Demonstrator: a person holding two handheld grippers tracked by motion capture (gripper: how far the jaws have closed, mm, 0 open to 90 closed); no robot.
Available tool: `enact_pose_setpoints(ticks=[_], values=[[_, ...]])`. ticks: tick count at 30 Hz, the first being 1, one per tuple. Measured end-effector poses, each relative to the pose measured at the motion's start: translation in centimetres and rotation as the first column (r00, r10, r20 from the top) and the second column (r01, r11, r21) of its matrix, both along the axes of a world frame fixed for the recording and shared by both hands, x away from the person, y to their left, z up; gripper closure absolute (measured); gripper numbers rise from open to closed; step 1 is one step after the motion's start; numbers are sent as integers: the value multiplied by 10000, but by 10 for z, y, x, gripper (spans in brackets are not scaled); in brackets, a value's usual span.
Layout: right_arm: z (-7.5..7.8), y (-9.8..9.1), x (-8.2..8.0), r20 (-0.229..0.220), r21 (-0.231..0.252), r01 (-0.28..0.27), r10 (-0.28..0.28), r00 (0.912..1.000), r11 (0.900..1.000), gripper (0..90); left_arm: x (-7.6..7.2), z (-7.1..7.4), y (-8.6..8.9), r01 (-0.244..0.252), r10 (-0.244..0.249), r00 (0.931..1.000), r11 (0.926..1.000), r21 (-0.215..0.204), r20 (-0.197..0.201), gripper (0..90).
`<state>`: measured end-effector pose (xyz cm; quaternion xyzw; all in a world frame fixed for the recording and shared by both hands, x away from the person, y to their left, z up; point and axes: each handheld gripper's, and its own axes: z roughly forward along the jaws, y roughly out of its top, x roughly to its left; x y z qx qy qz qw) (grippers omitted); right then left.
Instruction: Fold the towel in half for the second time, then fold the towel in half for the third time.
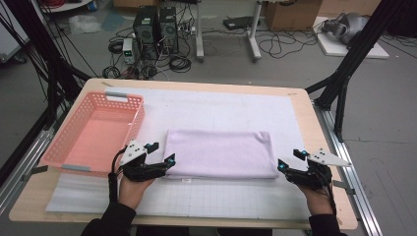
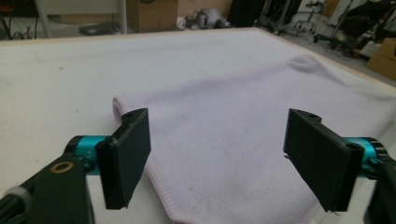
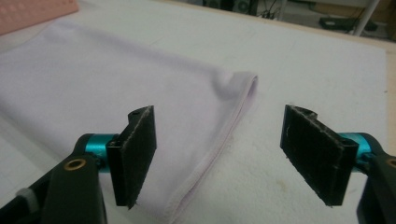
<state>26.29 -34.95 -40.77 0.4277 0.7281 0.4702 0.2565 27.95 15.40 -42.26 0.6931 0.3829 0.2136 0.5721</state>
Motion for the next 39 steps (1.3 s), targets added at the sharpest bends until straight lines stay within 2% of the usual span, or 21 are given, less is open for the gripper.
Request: enact_pose_setpoints(ticks=[3,5,25,29,34,37,38,39], values=[[3,-2,-1,444,117,210,-215,9988,9997,199,-1,1,2,121,-119,9998,9998,-124,132,177],[4,-2,-1,476,158,273,-280,9985,9995,180,0,1,3,96,-94,9999,9999,-136,132,178],[1,-1,2,352,-31,228,-227,9991,9997,174,2,-2,5,16,-15,10000,10000,50,-91,188],[1,-1,1,366,13,277,-278,9989,9996,170,3,-3,5,86,-86,9998,10000,-4,-155,188],[1,-3,2,423,-37,298,-296,9987,9995,169,3,-4,2,208,-205,9995,9997,124,-251,188],[1,-3,1,348,28,204,-205,9992,9998,169,2,-3,-2,288,-281,9990,9994,207,-340,188],[0,-4,1,279,335,98,-107,9996,9994,168,2,-3,-3,282,-273,9990,9993,247,-364,188],[0,-3,2,333,327,85,-96,9994,9994,168,1,-3,-4,299,-288,9988,9992,271,-386,188]])
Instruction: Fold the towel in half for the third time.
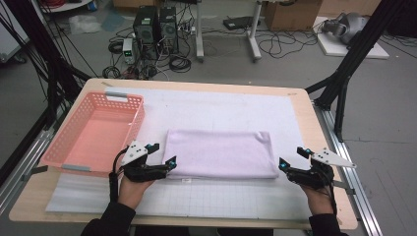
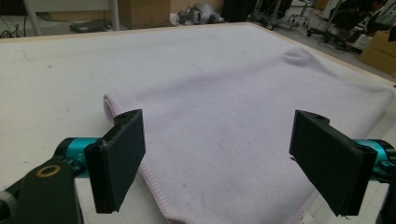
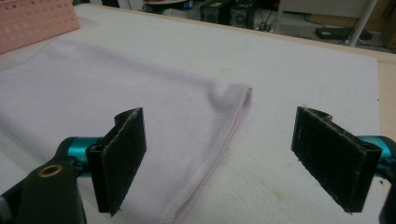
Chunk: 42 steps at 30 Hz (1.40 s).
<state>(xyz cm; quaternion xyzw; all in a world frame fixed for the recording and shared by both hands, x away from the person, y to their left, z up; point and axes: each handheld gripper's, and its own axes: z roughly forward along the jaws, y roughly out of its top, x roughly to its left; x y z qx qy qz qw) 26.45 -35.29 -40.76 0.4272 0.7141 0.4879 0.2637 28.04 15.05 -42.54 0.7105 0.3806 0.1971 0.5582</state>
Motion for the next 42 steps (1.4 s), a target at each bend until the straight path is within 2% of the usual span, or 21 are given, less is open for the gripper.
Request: enact_pose_setpoints(ticks=[5,8,9,10,11,13,14,16,19,21,25,31,33,40,41,42], values=[[-1,3,2,-55,-199,-124,123,9999,9997,168,0,0,0,-23,23,10000,10000,18,-59,188],[-1,4,2,-115,-161,-115,113,9999,9998,168,1,-2,1,-78,84,9995,9998,188,-311,199],[-1,4,2,-80,-182,-127,126,9999,9998,168,2,-4,1,-216,253,9970,9985,508,-736,207],[-2,4,3,-86,-225,-148,146,9999,9996,168,2,-4,1,-216,253,9970,9985,508,-736,220],[-2,5,3,-124,-241,-181,178,9998,9995,168,4,-7,0,-286,375,9919,9968,742,-1217,229],[-3,6,3,-175,-286,-203,198,9997,9994,168,5,-11,1,-329,481,9845,9952,921,-1688,248],[-3,7,3,-216,-324,-228,221,9995,9992,168,5,-11,1,-329,481,9845,9952,921,-1688,261],[-3,7,3,-250,-303,-263,255,9994,9992,168,6,-15,2,-386,617,9770,9926,1154,-2043,280],[-3,8,3,-246,-352,-317,308,9992,9989,168,7,-18,3,-294,597,9678,9916,1257,-2445,299],[-3,9,3,-261,-340,-320,311,9992,9989,168,6,-20,1,-125,535,9657,9870,1605,-2540,336],[-4,10,4,-249,-388,-389,380,9990,9985,169,6,-24,-2,-40,549,9570,9843,1764,-2850,359],[-4,12,4,-338,-362,-417,404,9986,9985,169,1,-26,-11,-207,797,9646,9732,2291,-2514,346],[-4,14,4,-315,-371,-475,463,9984,9982,168,0,-26,-11,-188,790,9648,9721,2340,-2507,405],[-3,19,5,-308,-244,-611,603,9977,9978,169,-1,-26,-10,15,513,9616,9813,1923,-2696,637],[-2,21,6,-269,-220,-699,693,9972,9973,169,0,-26,-9,180,303,9597,9855,1688,-2793,751],[-1,23,7,-286,-180,-742,737,9969,9971,169,0,-27,-9,316,102,9559,9900,1372,-2936,784]])
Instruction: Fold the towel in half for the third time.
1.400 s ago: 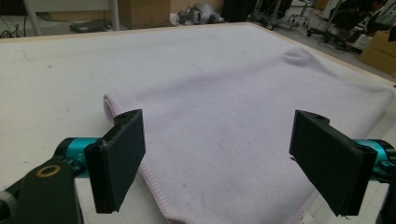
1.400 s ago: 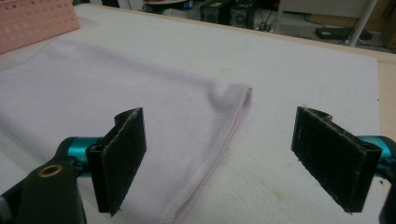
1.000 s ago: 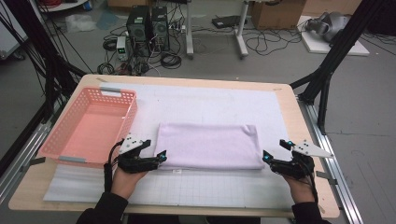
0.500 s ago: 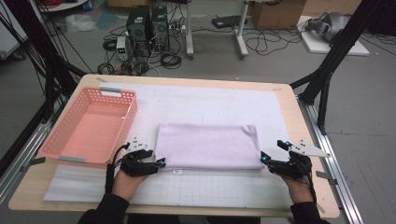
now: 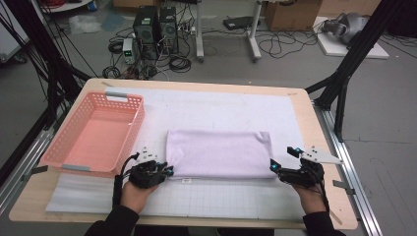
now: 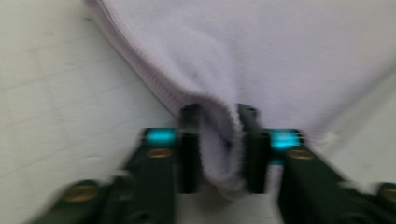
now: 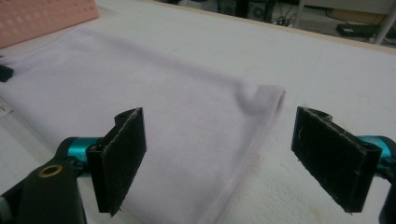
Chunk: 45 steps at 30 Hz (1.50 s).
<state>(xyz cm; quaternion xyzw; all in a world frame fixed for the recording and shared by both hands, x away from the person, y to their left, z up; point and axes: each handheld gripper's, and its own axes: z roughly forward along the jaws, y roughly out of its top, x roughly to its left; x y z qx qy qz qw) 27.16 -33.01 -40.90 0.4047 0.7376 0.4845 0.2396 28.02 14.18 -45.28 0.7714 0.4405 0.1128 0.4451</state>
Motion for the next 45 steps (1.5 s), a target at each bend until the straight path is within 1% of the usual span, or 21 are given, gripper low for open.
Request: enact_pose_setpoints(ticks=[5,6,7,8,9,12,13,15,16,17,20,21,23,24,26,28,29,32,36,39,45], values=[[3,14,8,-51,60,-472,473,9989,9989,169,0,3,2,-94,94,9999,9999,-114,-38,804],[6,24,14,-294,211,-761,767,9966,9969,169,0,4,3,-106,105,9999,9998,-180,-21,807],[7,30,17,-327,232,-891,899,9954,9958,169,0,6,6,-177,175,9998,9990,-414,-46,807],[7,30,17,-327,232,-891,899,9954,9958,169,0,6,6,-177,175,9998,9990,-414,-46,807],[10,42,23,-318,218,-1274,1280,9913,9916,169,0,8,9,-227,224,9997,9976,-648,-56,807],[14,63,35,-419,263,-1640,1650,9854,9861,169,-2,9,11,-188,188,9998,9968,-778,-7,806],[14,63,35,-419,263,-1640,1650,9854,9861,169,-2,9,11,-188,188,9998,9968,-778,-7,806],[16,86,51,-524,89,-2049,2051,9773,9787,169,-3,10,11,-138,145,9999,9965,-824,78,805],[16,86,51,-524,89,-2049,2051,9773,9787,169,-3,10,11,-105,119,9998,9961,-881,152,805],[17,101,63,-648,-62,-2328,2319,9706,9725,172,-3,10,11,-66,88,9996,9965,-831,251,804],[18,115,74,-735,-234,-2603,2580,9633,9652,174,-4,10,9,-21,57,9988,9970,-770,476,803],[19,127,84,-891,-388,-2832,2790,9561,9583,177,-4,10,9,-23,60,9987,9972,-743,502,801],[19,133,89,-969,-481,-2919,2864,9532,9553,179,-4,9,9,-20,56,9988,9973,-732,487,800],[18,145,99,-1049,-495,-3170,3107,9447,9471,199,-4,8,9,-41,73,9990,9973,-731,433,798],[17,152,103,-1169,-526,-3233,3156,9416,9448,199,-4,8,9,-38,69,9991,9971,-762,410,797],[13,170,116,-1314,-615,-3491,3392,9315,9351,206,-4,8,9,-70,104,9991,9963,-853,404,795],[13,170,116,-1314,-615,-3491,3392,9315,9351,206,-3,8,10,-64,99,9991,9962,-867,401,795],[9,189,128,-1421,-649,-3661,3545,9242,9283,208,-4,8,9,-75,116,9989,9960,-888,458,795],[7,201,134,-1432,-674,-3779,3659,9196,9234,209,-3,7,11,13,29,9990,9957,-925,457,792],[5,212,139,-1463,-736,-3961,3830,9121,9153,209,-3,5,12,54,-16,9992,9955,-950,397,790],[0,233,150,-1745,-932,-4166,3972,9010,9043,209,-3,4,11,-6,42,9994,9949,-1011,353,790]])
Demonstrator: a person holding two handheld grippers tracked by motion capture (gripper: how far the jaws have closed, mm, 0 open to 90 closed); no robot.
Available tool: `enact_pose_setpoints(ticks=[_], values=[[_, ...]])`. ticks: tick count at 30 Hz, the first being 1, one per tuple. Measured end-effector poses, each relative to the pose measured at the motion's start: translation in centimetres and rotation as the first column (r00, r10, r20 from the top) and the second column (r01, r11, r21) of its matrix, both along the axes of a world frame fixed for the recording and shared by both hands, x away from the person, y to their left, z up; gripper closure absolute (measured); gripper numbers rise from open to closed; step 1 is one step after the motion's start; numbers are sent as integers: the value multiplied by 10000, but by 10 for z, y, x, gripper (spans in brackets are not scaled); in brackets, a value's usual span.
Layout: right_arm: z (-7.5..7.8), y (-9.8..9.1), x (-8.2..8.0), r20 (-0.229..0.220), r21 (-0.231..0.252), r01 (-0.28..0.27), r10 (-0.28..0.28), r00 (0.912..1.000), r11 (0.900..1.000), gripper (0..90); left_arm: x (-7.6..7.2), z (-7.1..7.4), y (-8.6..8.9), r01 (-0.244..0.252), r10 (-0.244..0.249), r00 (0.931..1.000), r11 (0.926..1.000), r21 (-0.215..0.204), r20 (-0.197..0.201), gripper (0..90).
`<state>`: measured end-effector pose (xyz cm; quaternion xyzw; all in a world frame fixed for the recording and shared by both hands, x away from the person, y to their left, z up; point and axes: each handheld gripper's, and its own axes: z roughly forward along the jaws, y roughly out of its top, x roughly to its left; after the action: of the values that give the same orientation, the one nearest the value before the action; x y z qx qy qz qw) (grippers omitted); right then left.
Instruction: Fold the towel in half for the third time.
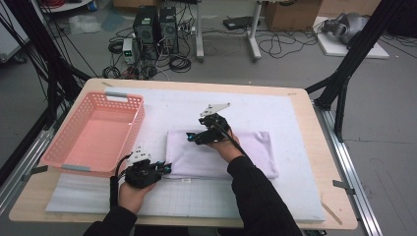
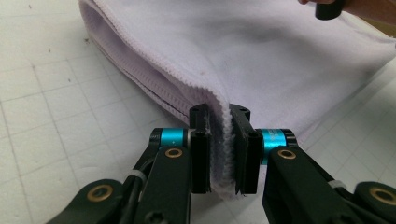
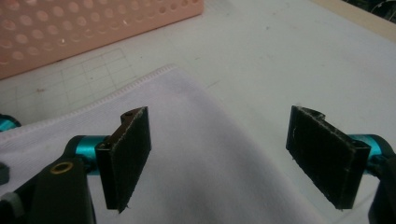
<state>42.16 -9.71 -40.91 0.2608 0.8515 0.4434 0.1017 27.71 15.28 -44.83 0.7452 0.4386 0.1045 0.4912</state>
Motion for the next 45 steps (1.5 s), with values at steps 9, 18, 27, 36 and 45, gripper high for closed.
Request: enact_pose_setpoints(ticks=[9,18,27,36,45], values=[[-13,21,14,-330,-17,-83,82,9994,10000,239,-1,-1,2,-5,5,10000,10000,-55,-80,789],[-13,47,19,-301,-343,-571,560,9980,9978,264,-1,-2,2,-5,3,9999,9999,-108,-152,789],[-26,73,22,-514,-1010,-1061,1013,9935,9892,333,0,-3,3,-18,15,9996,9999,-101,-280,789],[-27,86,20,-591,-1682,-1687,1609,9852,9712,589,0,-4,3,-126,124,9990,9999,-34,-436,793],[-21,85,17,-410,-1429,-1914,1875,9814,9710,835,-2,6,10,-331,316,9989,9985,-443,-340,808]])
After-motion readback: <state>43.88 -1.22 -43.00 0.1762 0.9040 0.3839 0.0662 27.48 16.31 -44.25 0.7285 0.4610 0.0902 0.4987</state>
